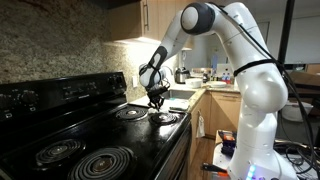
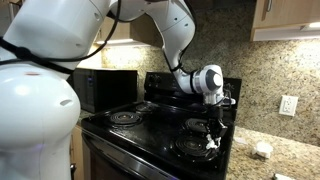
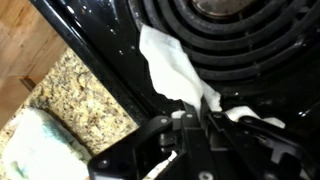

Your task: Wipe the stove with the napkin

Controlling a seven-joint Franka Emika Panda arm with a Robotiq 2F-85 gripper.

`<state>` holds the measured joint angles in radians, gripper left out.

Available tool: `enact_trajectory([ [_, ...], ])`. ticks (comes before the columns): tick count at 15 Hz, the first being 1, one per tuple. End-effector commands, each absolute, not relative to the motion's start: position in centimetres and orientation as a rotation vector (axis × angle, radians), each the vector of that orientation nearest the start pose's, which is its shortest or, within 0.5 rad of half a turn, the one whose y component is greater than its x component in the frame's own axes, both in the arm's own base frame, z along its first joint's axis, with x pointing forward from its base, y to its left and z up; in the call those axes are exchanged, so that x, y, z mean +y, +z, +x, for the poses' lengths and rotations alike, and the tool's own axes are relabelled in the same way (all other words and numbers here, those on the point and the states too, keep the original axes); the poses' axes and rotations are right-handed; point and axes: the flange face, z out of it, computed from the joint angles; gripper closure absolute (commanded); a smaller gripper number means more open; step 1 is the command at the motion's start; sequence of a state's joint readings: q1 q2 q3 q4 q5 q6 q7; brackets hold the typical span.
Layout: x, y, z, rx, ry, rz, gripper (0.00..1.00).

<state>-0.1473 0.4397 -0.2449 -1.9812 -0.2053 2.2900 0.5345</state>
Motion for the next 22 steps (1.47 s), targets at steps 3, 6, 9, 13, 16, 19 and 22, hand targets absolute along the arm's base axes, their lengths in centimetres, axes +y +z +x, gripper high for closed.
enact_trajectory([
  [3, -16.8, 21.9, 56.6, 0.995, 0.201, -3.167, 0.92],
  [6, -14.3, 21.6, 57.0, 0.892, 0.218, -3.191, 0.92],
  [9, -11.0, 21.7, 57.3, 0.811, 0.239, -3.209, 0.92],
  [13, -6.2, 21.4, 56.1, 0.702, 0.294, -3.241, 0.92],
  [16, -2.7, 21.2, 55.1, 0.664, 0.296, -3.259, 0.92],
  [19, 0.7, 20.8, 55.0, 0.629, 0.275, -3.279, 0.92],
  [22, 4.2, 20.9, 55.3, 0.574, 0.240, -3.299, 0.92],
])
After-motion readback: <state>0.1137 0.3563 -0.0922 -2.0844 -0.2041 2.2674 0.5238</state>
